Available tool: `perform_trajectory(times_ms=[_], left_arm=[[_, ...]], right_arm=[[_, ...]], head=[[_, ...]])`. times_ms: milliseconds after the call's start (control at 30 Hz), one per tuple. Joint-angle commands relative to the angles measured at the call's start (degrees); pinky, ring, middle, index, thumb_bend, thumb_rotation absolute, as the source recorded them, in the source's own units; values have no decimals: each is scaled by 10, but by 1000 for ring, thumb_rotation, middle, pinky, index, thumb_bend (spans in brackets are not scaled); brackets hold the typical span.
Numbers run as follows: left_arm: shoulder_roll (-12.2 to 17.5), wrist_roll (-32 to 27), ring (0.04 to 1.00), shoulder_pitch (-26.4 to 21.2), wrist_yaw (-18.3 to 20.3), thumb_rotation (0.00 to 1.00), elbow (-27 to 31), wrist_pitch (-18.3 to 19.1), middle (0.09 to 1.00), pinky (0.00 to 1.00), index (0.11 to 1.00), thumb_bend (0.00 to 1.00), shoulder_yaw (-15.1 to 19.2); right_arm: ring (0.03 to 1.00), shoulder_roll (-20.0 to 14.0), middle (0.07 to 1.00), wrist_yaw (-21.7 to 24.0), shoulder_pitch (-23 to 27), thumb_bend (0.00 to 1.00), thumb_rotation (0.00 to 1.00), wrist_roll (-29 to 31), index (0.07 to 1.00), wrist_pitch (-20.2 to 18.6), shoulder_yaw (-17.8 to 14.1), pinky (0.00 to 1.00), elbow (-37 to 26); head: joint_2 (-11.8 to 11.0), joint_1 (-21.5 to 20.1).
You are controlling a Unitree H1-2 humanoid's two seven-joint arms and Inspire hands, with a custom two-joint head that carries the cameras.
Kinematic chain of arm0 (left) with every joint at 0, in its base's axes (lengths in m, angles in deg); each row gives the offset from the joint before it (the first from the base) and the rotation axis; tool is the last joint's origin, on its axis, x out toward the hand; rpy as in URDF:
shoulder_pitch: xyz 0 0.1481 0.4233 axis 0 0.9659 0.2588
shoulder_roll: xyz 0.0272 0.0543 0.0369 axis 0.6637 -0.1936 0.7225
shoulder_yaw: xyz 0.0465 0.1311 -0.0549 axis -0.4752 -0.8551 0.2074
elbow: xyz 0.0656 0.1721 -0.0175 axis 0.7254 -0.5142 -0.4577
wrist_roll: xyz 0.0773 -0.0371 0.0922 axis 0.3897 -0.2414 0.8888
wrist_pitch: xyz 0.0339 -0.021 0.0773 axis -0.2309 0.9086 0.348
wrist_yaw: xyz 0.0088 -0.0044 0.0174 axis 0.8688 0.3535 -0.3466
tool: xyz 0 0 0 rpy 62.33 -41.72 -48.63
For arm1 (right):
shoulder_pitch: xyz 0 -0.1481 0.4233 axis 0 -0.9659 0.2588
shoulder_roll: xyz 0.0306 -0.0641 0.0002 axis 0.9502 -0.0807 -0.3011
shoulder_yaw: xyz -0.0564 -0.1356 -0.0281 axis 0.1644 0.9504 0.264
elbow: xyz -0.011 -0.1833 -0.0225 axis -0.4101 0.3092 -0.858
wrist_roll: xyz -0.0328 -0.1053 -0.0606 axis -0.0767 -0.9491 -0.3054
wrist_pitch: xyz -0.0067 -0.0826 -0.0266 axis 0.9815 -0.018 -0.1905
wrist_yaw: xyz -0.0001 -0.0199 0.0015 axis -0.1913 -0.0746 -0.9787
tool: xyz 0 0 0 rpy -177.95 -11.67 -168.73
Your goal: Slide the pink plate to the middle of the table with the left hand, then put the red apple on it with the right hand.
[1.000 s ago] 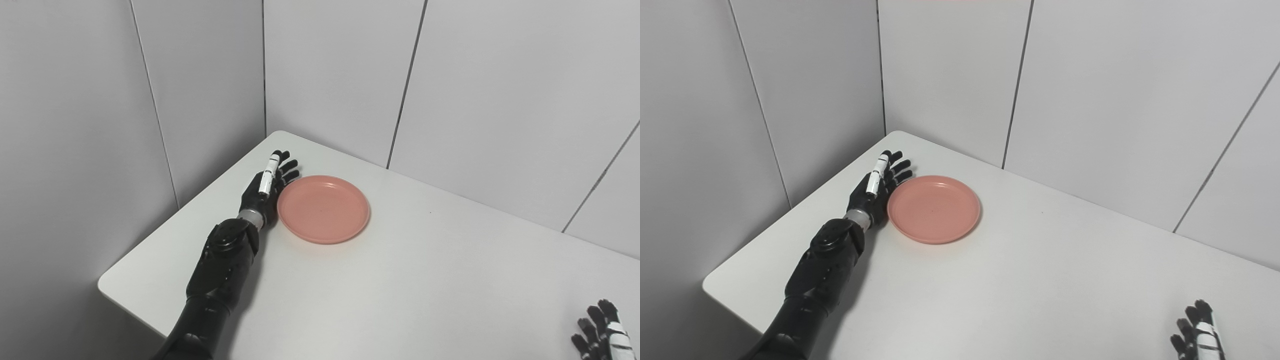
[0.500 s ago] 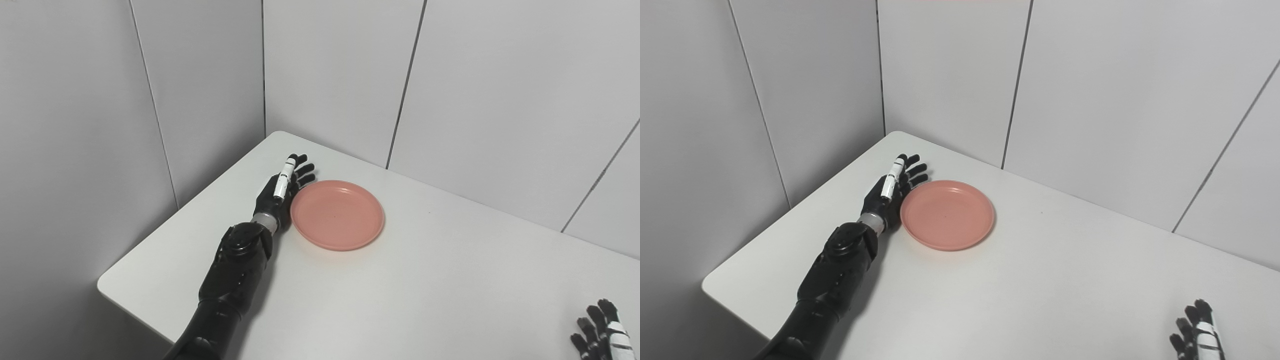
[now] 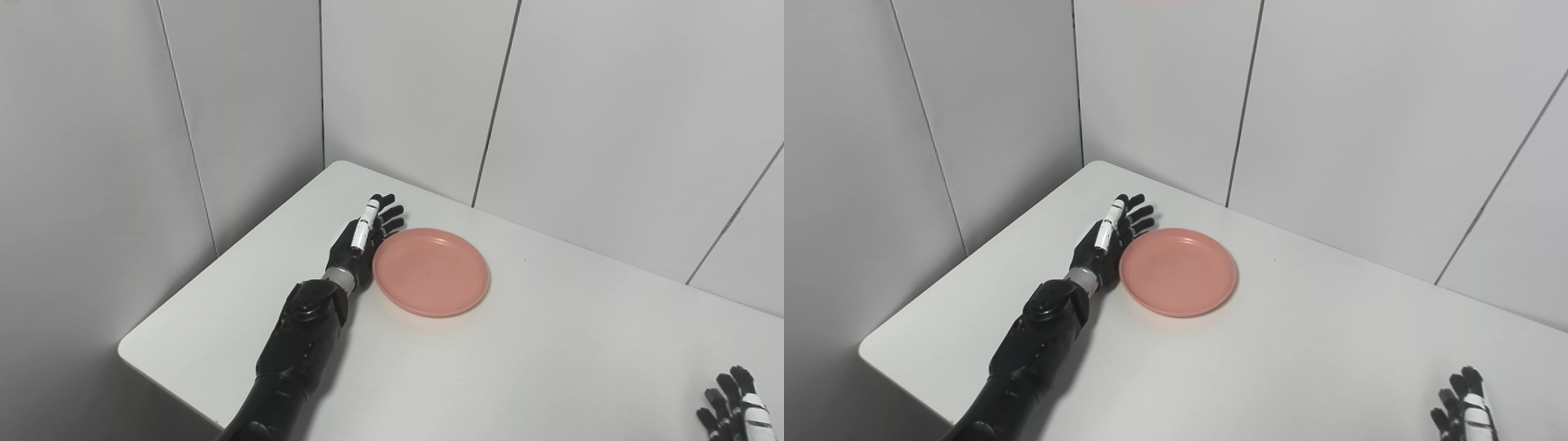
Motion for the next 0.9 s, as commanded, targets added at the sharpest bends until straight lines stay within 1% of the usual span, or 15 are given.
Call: perform_trajectory(times_ms=[0,167,333,600,767,867], left_arm=[[-9,4,896,-3,3,1000,-8,2,895,902,889,347,-6],[-17,-2,903,-2,7,1000,-9,8,903,908,896,337,-9],[-26,2,898,-2,2,1000,-8,7,895,900,887,342,-12],[-45,11,884,1,1,1000,5,10,883,892,876,355,-24],[-52,12,870,2,-1,1000,19,27,876,856,871,354,-32],[-56,15,863,4,-7,1000,30,36,868,844,864,355,-37]], right_arm=[[1000,-1,1000,6,13,0,1000,2,1000,32,-4,1000,-3],[1000,1,1000,6,12,0,1000,3,1000,40,-4,1000,5],[1000,1,1000,4,10,0,1000,-2,1000,53,-5,1000,16],[1000,-2,1000,7,8,50,1000,-5,1000,70,-4,1000,32],[1000,-2,1000,12,8,77,1000,-4,1000,89,-4,1000,45],[1000,-3,1000,13,9,81,1000,-6,1000,94,-3,1000,51]], head=[[1,-7],[4,-19],[10,-30],[21,-44],[32,-61],[36,-70]])
